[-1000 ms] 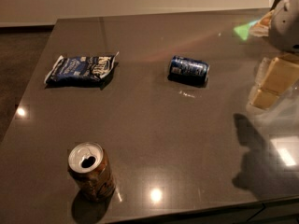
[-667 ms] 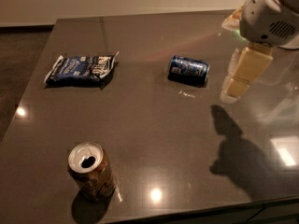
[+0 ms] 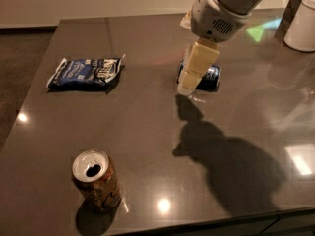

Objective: Move blue chip bag near pepsi can

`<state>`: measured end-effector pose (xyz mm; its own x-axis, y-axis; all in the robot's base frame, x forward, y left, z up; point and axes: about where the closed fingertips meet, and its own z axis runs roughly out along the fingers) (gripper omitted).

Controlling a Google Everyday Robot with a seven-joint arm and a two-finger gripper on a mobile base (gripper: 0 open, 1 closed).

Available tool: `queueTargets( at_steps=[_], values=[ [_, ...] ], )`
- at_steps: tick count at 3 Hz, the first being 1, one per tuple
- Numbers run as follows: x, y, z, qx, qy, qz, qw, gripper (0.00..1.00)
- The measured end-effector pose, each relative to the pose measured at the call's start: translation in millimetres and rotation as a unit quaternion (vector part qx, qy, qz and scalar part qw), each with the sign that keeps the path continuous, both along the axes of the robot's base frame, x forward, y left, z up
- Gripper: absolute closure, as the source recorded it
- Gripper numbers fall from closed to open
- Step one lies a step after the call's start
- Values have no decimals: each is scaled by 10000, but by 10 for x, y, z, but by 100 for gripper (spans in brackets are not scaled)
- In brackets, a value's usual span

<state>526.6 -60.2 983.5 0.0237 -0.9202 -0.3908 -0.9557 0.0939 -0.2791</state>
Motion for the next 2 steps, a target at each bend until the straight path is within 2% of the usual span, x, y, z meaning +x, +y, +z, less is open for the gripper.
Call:
queueTargets(
  at_steps=[2],
  values=[
    [423, 840, -303, 239, 176, 453, 9985, 0]
  ],
)
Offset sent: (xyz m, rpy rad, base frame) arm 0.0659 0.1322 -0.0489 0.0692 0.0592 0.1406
